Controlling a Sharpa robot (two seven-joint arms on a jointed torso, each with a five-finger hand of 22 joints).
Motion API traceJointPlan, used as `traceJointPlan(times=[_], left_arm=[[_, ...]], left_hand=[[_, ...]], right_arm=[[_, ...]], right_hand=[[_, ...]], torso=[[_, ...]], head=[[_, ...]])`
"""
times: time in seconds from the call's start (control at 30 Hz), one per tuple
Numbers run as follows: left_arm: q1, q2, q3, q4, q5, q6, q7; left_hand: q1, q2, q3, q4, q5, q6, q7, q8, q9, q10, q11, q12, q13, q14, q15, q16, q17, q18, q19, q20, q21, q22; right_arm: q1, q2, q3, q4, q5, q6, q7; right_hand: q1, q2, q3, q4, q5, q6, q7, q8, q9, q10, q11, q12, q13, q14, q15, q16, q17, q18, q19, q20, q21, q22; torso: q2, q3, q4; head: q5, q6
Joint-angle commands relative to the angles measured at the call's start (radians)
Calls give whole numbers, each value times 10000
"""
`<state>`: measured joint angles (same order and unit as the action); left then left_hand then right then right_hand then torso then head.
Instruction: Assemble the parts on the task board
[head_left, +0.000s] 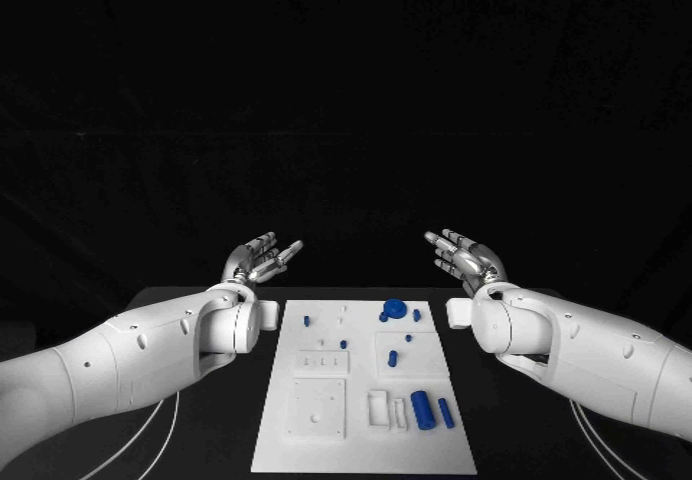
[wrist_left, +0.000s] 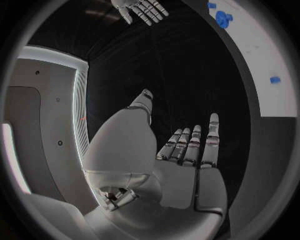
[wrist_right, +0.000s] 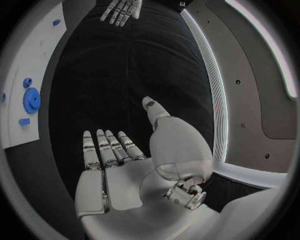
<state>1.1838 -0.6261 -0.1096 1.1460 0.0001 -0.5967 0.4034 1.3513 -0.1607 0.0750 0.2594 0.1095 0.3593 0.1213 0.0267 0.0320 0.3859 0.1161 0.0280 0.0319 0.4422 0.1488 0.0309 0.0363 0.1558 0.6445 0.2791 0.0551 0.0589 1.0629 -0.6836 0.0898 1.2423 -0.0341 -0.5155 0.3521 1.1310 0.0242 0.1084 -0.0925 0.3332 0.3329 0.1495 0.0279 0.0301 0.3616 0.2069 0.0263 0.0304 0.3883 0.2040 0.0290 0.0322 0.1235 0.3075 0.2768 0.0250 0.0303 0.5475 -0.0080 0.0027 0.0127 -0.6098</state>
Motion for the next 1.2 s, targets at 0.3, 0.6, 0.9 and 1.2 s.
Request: traceJointPlan(times=[0.3, 0.6, 0.9, 1.2], left_arm=[[657, 750, -460, -2075, -189, 2467, -1286], [686, 713, -493, -2135, -163, 2799, -1367], [695, 337, -494, -1488, -150, 2783, -1078], [931, -659, -490, 531, -899, 3269, -1253]], left_hand=[[407, 15, 60, 31, 73, 214, 78, 72, 23, 236, 71, 66, 26, 232, 40, 73, 21, 245, 276, 88, 71, 31], [189, 228, 103, -373, 57, 328, 141, 77, 28, 401, 132, 73, 33, 336, 132, 75, 24, 245, 347, 81, 81, 38], [-111, 1184, -236, -1699, 26, 3136, 550, 252, 184, 4840, 532, 268, 226, 5051, 317, 1299, 232, -436, 2410, -933, 837, 285], [160, 1710, -782, -2628, 60, 5808, 409, 402, 320, 6700, 152, 332, 272, 7781, -901, 3938, 1130, -935, 4686, -2401, 2760, 1158]], right_arm=[[77, 582, 495, -1956, -982, 4048, -2146], [85, 569, 551, -2441, -2050, 3936, -1897], [85, 585, 552, -2314, -5567, 3428, -1597], [369, 154, 564, -1374, -10110, 3449, -2293]], right_hand=[[574, 81, 99, -214, 117, 380, 380, 64, 37, 484, 54, 74, 33, 482, 73, 70, 41, 123, 303, 50, 83, 37], [1082, 156, 123, -649, 134, 1746, 496, 128, 100, 2136, 258, 147, 108, 2091, 342, 138, 111, -90, 1506, -293, 171, 118], [1131, 9, 993, -1378, 318, 6437, 59, 369, 347, 6754, -531, 333, 297, 7306, -669, 420, 457, -23, 6210, -1158, 920, 402], [1009, -449, 1570, -1923, 985, 7942, -316, 359, 439, 9148, -1440, 321, 316, 11000, -2093, 1166, 1610, -195, 9748, -2874, 2353, 803]], torso=[[0, -1, 0], [8, 9, -9], [99, 16, 4], [652, -38, 171]], head=[[-1, 1], [-92, -109], [-49, -210], [-116, -153]])
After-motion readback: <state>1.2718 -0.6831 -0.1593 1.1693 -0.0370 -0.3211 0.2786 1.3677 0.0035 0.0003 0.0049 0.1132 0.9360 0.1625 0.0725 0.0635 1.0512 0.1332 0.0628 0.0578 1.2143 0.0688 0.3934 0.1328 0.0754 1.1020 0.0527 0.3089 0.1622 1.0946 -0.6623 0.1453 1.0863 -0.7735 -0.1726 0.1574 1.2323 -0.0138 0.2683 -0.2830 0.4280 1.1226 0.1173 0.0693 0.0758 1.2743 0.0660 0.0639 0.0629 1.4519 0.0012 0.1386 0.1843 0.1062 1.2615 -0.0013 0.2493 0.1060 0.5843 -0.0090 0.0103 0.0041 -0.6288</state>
